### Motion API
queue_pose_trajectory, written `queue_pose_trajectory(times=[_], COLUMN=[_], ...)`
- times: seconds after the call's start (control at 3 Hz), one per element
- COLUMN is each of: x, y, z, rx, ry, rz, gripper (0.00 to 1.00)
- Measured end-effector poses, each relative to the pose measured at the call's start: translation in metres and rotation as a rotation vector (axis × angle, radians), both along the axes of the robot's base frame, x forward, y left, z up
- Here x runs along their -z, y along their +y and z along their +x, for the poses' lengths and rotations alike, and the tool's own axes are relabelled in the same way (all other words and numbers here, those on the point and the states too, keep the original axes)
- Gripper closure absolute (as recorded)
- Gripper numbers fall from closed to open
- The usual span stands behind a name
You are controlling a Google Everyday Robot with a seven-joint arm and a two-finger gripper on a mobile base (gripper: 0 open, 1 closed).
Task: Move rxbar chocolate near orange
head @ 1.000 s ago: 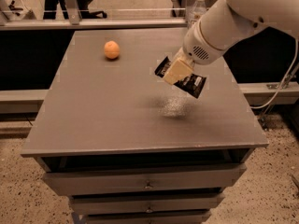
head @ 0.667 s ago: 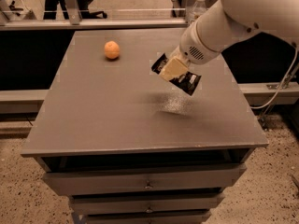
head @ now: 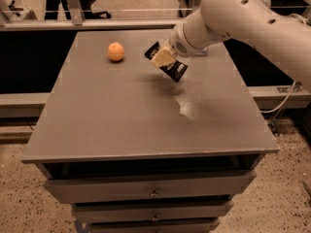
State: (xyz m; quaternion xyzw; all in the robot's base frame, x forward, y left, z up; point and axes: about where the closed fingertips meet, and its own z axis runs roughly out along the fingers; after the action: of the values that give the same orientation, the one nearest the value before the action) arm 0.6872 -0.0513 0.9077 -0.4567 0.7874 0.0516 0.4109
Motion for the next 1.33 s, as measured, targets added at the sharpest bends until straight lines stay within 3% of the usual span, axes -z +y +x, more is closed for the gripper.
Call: queue_pose_trajectory(times=[0.33,0.67,1.33], x=[0.02,0.028,0.037], y=[0.013,0.023,0.047], z=[0.047,0.063,0.068], rx=[0.018,0.017,-0.044], ry=[-0.014,-0.013,0.019], rz=[0.017,0.03,0.051], gripper=[1.0,1.0,1.0])
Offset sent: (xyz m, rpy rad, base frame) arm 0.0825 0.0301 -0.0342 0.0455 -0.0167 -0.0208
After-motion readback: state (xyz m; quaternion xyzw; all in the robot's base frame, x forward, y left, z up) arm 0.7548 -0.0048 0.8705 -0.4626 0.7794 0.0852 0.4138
